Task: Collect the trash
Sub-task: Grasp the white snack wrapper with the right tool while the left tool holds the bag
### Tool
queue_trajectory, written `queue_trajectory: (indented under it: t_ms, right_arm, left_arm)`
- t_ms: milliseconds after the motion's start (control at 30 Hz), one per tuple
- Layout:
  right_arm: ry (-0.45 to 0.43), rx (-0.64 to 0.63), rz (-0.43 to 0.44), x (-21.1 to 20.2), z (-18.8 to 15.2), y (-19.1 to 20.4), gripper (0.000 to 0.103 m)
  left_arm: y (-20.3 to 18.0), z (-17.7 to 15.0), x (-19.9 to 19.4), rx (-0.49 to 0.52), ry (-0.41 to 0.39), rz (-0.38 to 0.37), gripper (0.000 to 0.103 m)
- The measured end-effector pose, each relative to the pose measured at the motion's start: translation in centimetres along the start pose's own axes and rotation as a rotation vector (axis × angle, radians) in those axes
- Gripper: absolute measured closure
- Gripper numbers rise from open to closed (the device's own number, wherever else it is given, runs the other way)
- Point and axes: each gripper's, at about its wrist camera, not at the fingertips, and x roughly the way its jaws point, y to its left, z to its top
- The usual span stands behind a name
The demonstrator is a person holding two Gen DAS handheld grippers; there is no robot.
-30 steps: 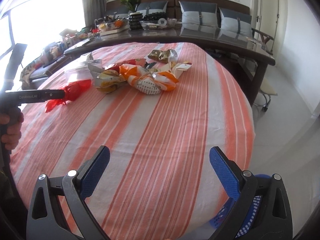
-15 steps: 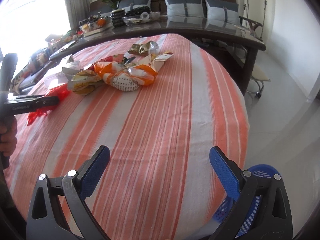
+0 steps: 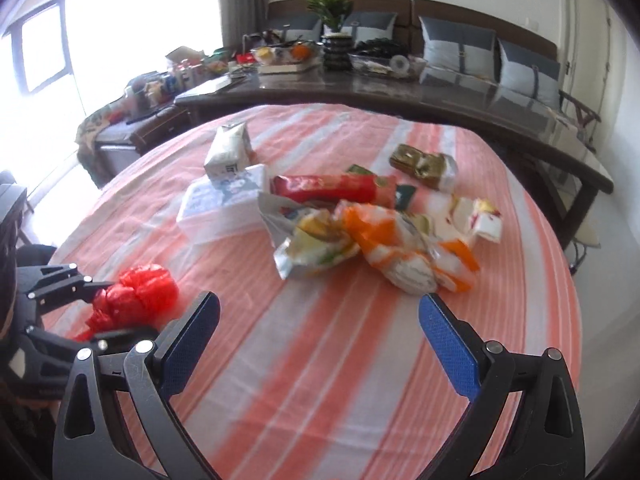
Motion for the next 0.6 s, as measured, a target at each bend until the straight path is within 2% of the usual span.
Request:
queue_trajectory:
  t_ms: [67, 133, 167, 200, 233, 367, 433, 600]
  right_arm:
    - [0.006, -0.042, -0.008, 1.7, 1.2, 0.8, 0.004]
    - [0.033, -0.068, -0.018, 3.3, 2.0, 1.2, 0.013]
    - [0.053, -0.075, -0.023, 3.9, 2.0, 1.2, 0.027]
    - [0.069, -0.079, -0.029, 4.3, 1.9, 1.1, 0.051]
    - [0.075, -0.075, -0.042, 4.3, 1.6, 1.0, 0.062]
    - [0.052, 0.017, 0.011, 1.7, -0.2, 0.2, 0.073]
    - [0.07, 0.032, 0.031, 0.2, -1.6, 0.1, 0.073]
    - [0.098, 0.006, 0.008, -3.4, -5.8, -0.1, 0.073]
  left_arm:
    - [-0.1, -0.2, -0.1, 0.005, -0.008, 0.008, 0.047]
    - [-0.2, -0.3, -0.1, 0.008, -0.013, 0.014, 0.047]
    - [-0.2, -0.3, -0.1, 0.007, -0.016, 0.014, 0.047]
    - [-0.1, -0.3, -0.1, 0.006, -0.02, 0.013, 0.047]
    - [-0.1, -0.4, -0.1, 0.007, -0.024, 0.012, 0.047]
    - [-0.3, -0.7, -0.2, 0.016, -0.035, 0.021, 0.046]
    - [-0.3, -0.7, -0.2, 0.014, -0.036, 0.019, 0.046]
    - [-0.1, -0.6, -0.4, -0.002, -0.028, 0.013, 0.046]
